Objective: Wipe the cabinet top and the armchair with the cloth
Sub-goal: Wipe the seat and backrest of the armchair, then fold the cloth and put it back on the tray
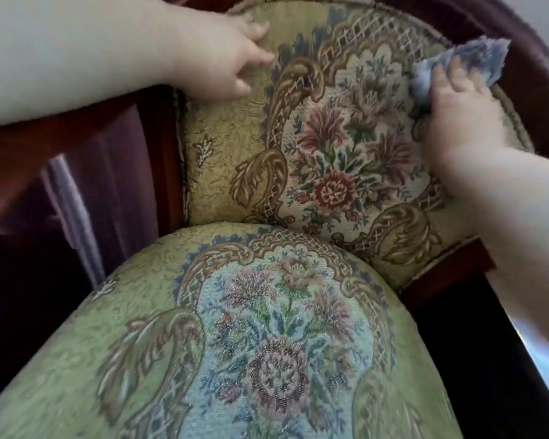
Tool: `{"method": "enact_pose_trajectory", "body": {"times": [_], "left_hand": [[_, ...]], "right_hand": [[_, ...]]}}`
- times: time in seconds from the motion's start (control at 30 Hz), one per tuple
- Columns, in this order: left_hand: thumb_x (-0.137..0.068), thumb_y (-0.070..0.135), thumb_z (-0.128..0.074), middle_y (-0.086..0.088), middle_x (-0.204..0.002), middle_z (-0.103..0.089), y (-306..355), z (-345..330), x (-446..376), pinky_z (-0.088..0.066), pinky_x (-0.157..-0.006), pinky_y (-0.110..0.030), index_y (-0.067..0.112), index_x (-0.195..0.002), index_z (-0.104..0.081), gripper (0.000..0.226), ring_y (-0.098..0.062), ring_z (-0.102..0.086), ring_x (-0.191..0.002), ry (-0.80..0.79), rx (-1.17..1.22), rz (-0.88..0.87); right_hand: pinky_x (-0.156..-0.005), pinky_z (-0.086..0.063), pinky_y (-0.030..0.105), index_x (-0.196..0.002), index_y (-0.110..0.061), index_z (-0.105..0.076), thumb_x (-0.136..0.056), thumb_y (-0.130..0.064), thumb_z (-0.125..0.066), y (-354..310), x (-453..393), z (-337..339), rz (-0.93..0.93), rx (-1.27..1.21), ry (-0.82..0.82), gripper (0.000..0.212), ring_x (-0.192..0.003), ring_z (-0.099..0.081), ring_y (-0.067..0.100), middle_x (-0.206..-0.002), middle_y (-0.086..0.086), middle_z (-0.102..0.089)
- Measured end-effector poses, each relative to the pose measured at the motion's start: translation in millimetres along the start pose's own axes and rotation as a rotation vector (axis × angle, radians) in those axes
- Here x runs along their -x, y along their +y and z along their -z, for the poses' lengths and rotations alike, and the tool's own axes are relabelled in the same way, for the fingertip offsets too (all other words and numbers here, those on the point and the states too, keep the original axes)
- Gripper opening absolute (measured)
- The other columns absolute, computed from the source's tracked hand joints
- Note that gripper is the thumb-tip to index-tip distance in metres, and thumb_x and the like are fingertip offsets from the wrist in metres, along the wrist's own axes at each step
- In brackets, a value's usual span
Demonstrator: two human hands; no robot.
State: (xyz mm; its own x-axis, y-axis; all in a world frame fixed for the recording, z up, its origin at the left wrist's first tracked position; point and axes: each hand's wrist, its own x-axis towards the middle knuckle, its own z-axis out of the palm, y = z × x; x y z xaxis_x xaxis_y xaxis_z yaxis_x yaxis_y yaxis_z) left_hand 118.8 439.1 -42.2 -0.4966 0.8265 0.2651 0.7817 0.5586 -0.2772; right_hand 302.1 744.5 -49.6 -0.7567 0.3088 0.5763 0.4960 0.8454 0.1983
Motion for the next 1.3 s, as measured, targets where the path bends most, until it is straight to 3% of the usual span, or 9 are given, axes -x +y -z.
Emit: {"method": "enact_pose_trajectory", "body": {"times": [0.27, 0.37, 0.43, 0.53, 0.63, 0.77, 0.9, 1.07, 1.3], "left_hand": [[-0.092, 0.033, -0.051, 0.0, -0.16, -0.023, -1.1, 22.8, 5.8, -0.015, -0.118, -0.036, 0.029, -0.148, -0.035, 0.058, -0.015, -0.016, -0.147, 0.042, 0.223, -0.067], [-0.092, 0.032, -0.051, -0.006, -0.139, -0.057, 2.6, 43.5, 22.0, -0.034, -0.109, -0.035, 0.023, -0.135, -0.055, 0.044, -0.02, -0.047, -0.133, 0.203, 0.322, -0.119], [-0.09, 0.044, -0.044, -0.004, -0.129, -0.064, 10.7, 53.8, 29.5, -0.042, -0.099, -0.033, 0.028, -0.131, -0.057, 0.046, -0.021, -0.057, -0.122, 0.225, 0.378, -0.051], [-0.079, 0.067, -0.047, 0.013, -0.12, -0.065, 45.4, 72.6, 38.5, -0.047, -0.095, -0.034, 0.037, -0.135, -0.048, 0.063, -0.014, -0.063, -0.108, 0.055, 0.974, 0.332], [-0.055, 0.082, -0.064, 0.005, -0.129, -0.058, 97.8, 110.5, 38.9, -0.058, -0.079, -0.041, 0.036, -0.143, -0.033, 0.104, -0.02, -0.069, -0.098, -0.361, 1.73, 0.716], [-0.06, 0.067, -0.071, 0.012, -0.107, -0.072, 116.7, 179.5, 54.1, -0.052, -0.093, -0.045, 0.032, -0.133, -0.052, 0.083, -0.017, -0.07, -0.1, -0.3, 1.717, 0.6], [-0.072, 0.057, -0.065, 0.008, -0.088, -0.077, 105.2, 266.4, 105.3, -0.056, -0.073, -0.039, 0.037, -0.1, -0.07, 0.035, -0.011, -0.073, -0.081, -0.263, 1.561, 0.552], [-0.084, 0.051, -0.058, 0.027, -0.09, -0.071, 84.5, 375.8, 182.7, -0.049, -0.073, -0.028, 0.049, -0.098, -0.059, 0.015, 0.007, -0.064, -0.08, -0.037, 1.324, 0.774], [-0.084, 0.053, -0.055, 0.009, -0.092, -0.074, 66.5, 518.2, 286.8, -0.055, -0.077, -0.041, 0.045, -0.099, -0.058, 0.018, -0.008, -0.07, -0.08, 0.014, 1.355, 0.892]], "right_hand": [[-0.112, -0.033, 0.036, -0.147, -0.014, -0.034, -0.088, 0.004, -0.048, -68.1, 16.2, 19.4, -0.008, -0.429, -0.278, 0.063, -0.137, -0.039, 0.026, -0.151, 0.012, -0.042], [-0.069, -0.044, 0.01, -0.126, -0.024, -0.055, -0.092, -0.01, -0.043, -68.7, 29.6, 49.2, -0.301, -0.868, -0.209, 0.039, -0.085, -0.059, -0.005, -0.102, -0.006, -0.065], [-0.067, -0.048, 0.02, -0.112, -0.028, -0.063, -0.09, -0.016, -0.046, -60.8, 37.0, 71.4, -0.602, -1.225, -0.243, 0.031, -0.074, -0.061, 0.0, -0.089, -0.009, -0.065], [-0.067, -0.051, 0.04, -0.111, -0.018, -0.063, -0.09, -0.011, -0.052, -56.6, 47.9, 108.5, -1.039, -1.954, -0.436, 0.024, -0.074, -0.063, 0.027, -0.093, 0.011, -0.065], [-0.085, -0.053, 0.046, -0.125, -0.004, -0.06, -0.095, -0.019, -0.05, -54.2, 60.3, 159.9, -1.115, -2.308, -0.689, 0.035, -0.103, -0.065, 0.033, -0.12, 0.02, -0.066], [-0.111, -0.037, 0.049, -0.126, -0.001, -0.06, -0.1, -0.037, -0.041, -42.8, 69.7, 241.8, -0.923, -2.354, -1.011, 0.048, -0.125, -0.052, 0.037, -0.129, 0.022, -0.06], [-0.11, -0.034, 0.057, -0.14, -0.005, -0.045, -0.089, -0.067, -0.039, -31.8, 82.3, 333.7, -0.873, -2.478, -1.022, 0.081, -0.131, -0.047, 0.04, -0.14, 0.025, -0.051], [-0.086, -0.053, 0.062, -0.109, -0.014, -0.068, -0.073, -0.034, -0.076, -54.0, 95.1, 442.0, -0.753, -2.016, -0.807, 0.041, -0.105, -0.066, 0.041, -0.111, 0.021, -0.071], [-0.082, -0.055, 0.055, -0.088, -0.021, -0.07, -0.096, -0.035, -0.055, -96.8, 100.5, 569.3, -0.761, -1.896, -0.814, 0.022, -0.091, -0.071, 0.034, -0.095, 0.016, -0.075]]}}
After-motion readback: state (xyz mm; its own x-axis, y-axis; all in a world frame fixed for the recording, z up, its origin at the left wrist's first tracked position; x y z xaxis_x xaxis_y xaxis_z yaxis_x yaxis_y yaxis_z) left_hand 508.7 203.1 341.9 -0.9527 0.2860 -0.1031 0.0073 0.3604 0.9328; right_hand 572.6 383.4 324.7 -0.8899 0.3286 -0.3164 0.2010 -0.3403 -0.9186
